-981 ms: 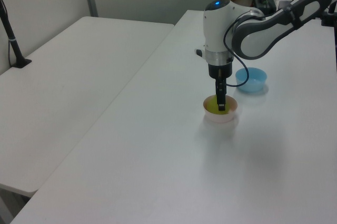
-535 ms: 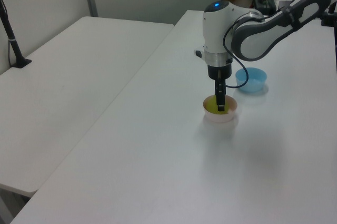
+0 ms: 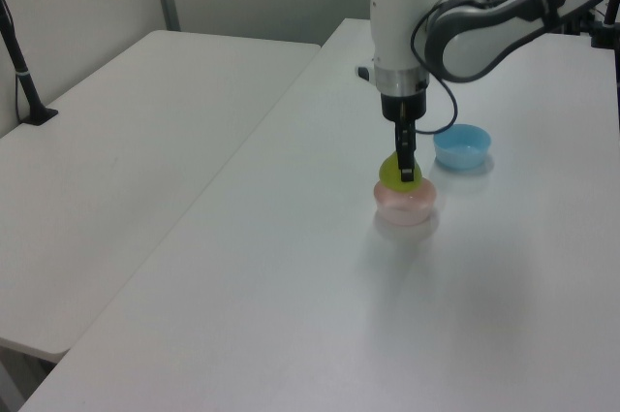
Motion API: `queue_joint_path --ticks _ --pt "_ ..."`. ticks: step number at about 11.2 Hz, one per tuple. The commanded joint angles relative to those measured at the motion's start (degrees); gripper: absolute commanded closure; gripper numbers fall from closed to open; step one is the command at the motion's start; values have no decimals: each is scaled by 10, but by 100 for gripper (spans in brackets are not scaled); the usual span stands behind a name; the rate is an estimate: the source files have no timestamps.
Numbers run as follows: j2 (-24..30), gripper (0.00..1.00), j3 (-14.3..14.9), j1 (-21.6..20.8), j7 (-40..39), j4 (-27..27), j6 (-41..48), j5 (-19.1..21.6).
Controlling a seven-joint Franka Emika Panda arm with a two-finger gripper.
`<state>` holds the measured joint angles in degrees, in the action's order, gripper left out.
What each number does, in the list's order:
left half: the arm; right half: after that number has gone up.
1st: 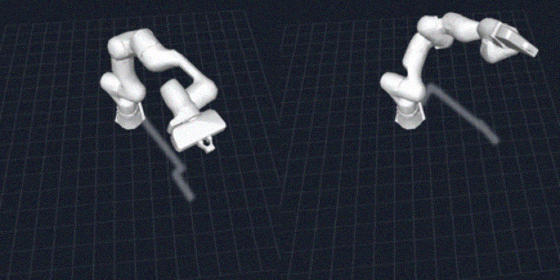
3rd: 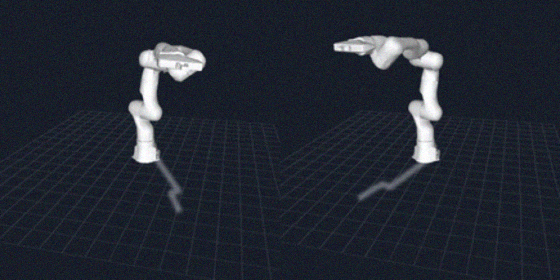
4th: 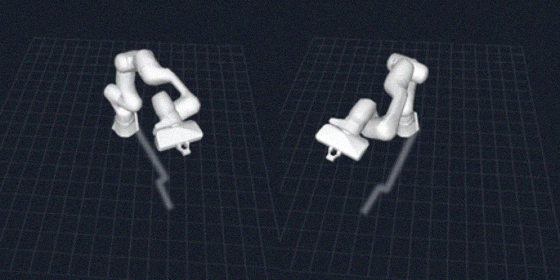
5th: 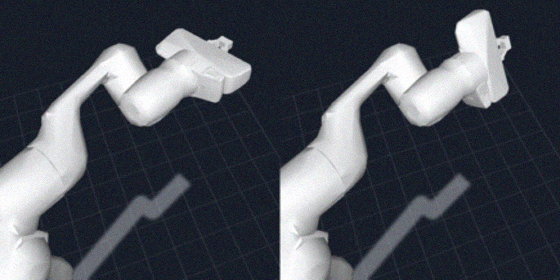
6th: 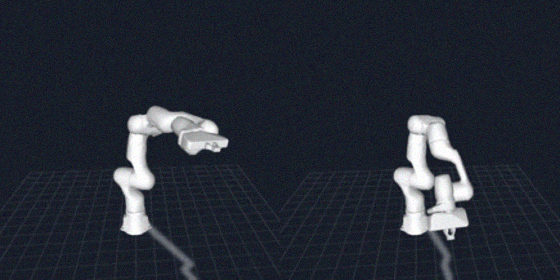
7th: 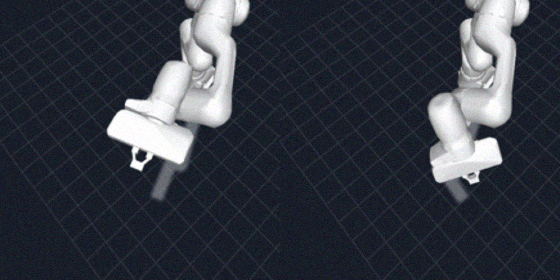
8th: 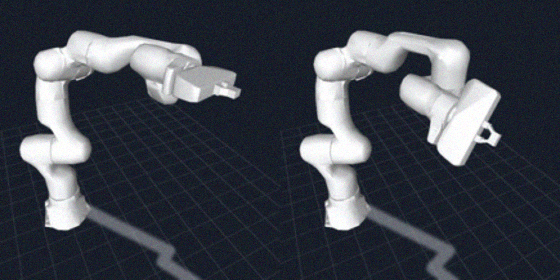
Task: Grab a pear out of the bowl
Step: 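Lift the green pear up out of the pink bowl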
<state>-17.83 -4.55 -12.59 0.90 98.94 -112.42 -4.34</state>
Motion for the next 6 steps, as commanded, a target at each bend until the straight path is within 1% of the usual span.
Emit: queue_joint_path --ticks 1,2,4,6 --pt "23 58 9 -6 11 -21 40 -10" --pt "20 58 16 -1 9 -22 35 -12" --pt "11 57 30 30 7 -22 11 -14" --pt "2 57 32 63 5 -22 -19 -16"
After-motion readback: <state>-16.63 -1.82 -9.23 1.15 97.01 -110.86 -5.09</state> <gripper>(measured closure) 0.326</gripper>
